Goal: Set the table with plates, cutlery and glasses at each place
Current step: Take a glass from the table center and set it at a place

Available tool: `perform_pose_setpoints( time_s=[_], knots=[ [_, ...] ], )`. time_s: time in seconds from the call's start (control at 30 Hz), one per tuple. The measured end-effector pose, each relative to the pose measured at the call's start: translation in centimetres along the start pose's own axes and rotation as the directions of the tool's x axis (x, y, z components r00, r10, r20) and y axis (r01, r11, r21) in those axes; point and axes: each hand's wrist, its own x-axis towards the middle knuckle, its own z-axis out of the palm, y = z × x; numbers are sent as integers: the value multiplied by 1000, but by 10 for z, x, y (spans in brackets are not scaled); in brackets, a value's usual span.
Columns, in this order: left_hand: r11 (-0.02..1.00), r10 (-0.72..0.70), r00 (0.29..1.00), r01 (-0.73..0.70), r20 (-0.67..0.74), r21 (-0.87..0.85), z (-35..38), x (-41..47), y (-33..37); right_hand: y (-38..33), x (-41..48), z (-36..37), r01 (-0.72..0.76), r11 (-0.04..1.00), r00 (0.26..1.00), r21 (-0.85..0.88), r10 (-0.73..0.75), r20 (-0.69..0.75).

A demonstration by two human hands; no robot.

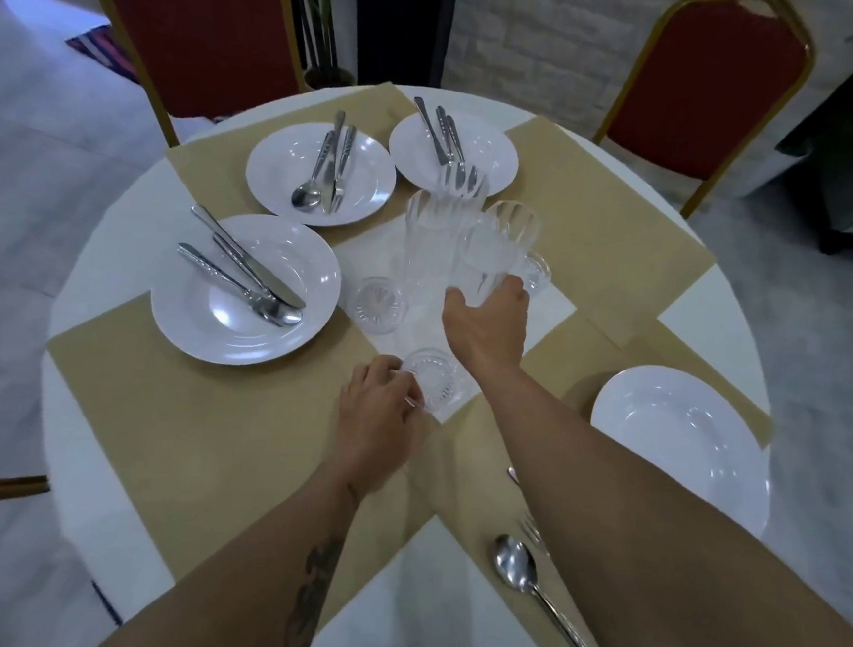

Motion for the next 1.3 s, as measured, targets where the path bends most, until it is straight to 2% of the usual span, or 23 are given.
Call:
perform_pose_setpoints(
  time_s=[0.2,0.47,0.83,1.03,1.2,1.3],
  knots=[
    [995,95,995,-94,20,-43,6,-42,11,25,-22,-50,126,990,986,62,-131,100],
    [1000,27,999,-27,45,3,11,-79,16,66,-71,-100,115,977,929,179,-170,329],
    [998,-18,998,13,61,68,0,-93,22,90,-112,-99,189,979,868,72,-201,455],
    [998,-49,994,52,100,-28,-9,-93,21,89,-118,-94,246,969,856,23,-228,463],
    [957,-155,982,177,112,-229,-27,-83,27,87,-114,-95,247,969,834,21,-224,504],
    [938,-198,971,227,132,-262,-32,-61,22,88,-106,-98,233,972,813,-34,-175,556]
  ],
)
